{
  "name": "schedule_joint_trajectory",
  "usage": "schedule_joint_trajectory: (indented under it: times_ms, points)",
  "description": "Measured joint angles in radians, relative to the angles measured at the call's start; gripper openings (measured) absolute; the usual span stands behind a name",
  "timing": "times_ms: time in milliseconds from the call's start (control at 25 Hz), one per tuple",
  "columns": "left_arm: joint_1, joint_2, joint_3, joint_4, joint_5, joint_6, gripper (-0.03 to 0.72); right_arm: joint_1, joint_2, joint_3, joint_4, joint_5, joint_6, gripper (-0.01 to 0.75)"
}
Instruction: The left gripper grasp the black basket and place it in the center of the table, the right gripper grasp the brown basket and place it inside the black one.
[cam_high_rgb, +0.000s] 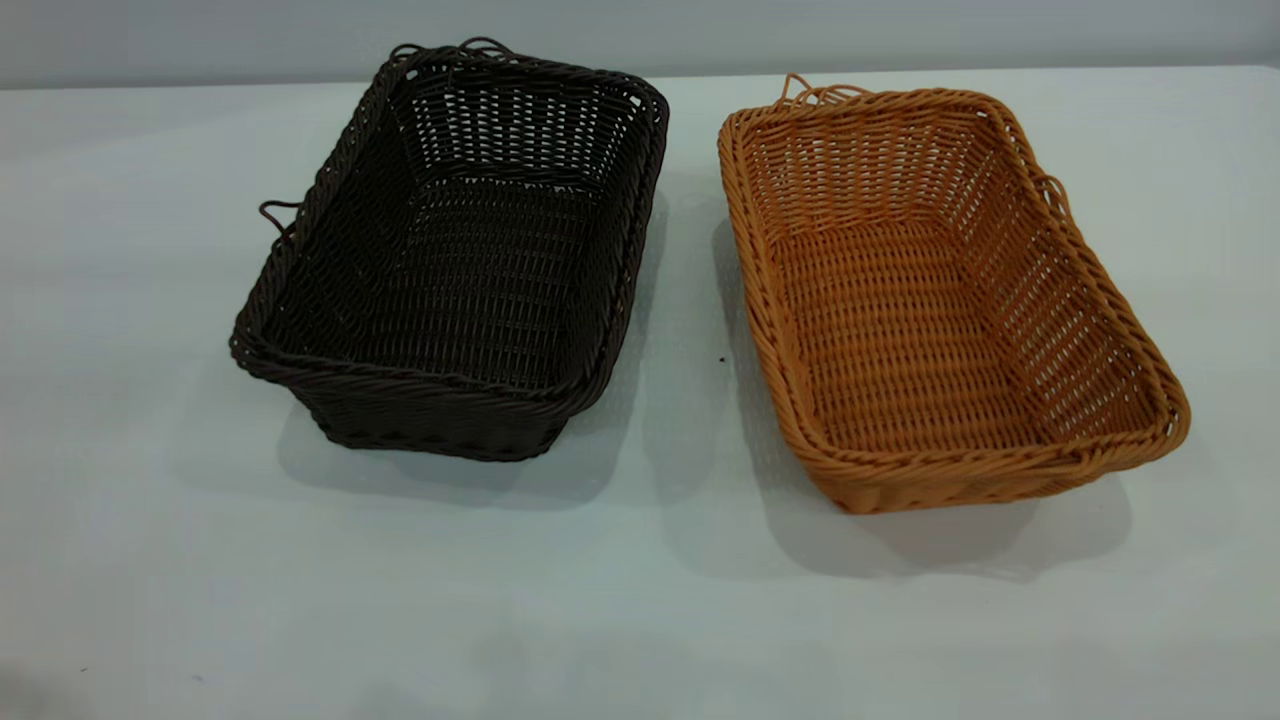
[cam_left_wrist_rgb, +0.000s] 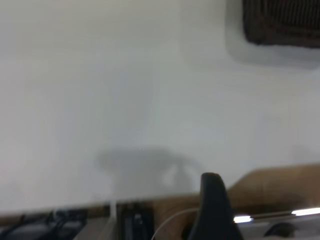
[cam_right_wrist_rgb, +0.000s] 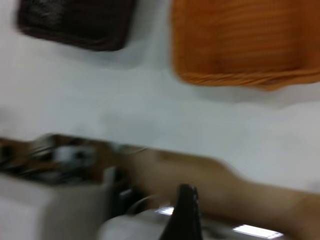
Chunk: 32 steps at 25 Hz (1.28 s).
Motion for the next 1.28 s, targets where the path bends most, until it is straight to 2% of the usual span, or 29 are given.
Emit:
schedule_joint_trajectory:
  times_ms: [240, 360, 440, 640, 760, 960, 1280]
  points:
    - [0.000, 0.242, -0.045, -0.135, -0.253, 0.091, 0.482, 0.000, 0.411, -0.002, 0.311, -0.029, -0.032, 0.580]
    - [0.000, 0.330, -0.074, -0.204, -0.334, 0.170, 0.482, 0.012, 0.623, -0.002, 0.460, -0.059, -0.033, 0.577]
    - [0.000, 0.377, -0.096, -0.246, -0.359, 0.212, 0.483, 0.047, 0.747, 0.012, 0.601, -0.119, -0.039, 0.576]
    - [0.000, 0.471, -0.152, -0.281, -0.374, 0.244, 0.483, 0.181, 0.986, 0.032, 0.943, -0.347, -0.062, 0.576]
    - [0.000, 0.526, -0.182, -0.288, -0.376, 0.245, 0.483, 0.233, 1.099, 0.023, 1.131, -0.424, -0.099, 0.574]
    - [0.000, 0.647, -0.263, -0.324, -0.336, 0.244, 0.483, 0.297, 1.246, -0.033, 1.179, -0.481, -0.040, 0.534]
    - [0.000, 0.836, -0.378, -0.325, -0.310, 0.242, 0.484, 0.326, 1.426, -0.159, 1.188, -0.702, 0.072, 0.509]
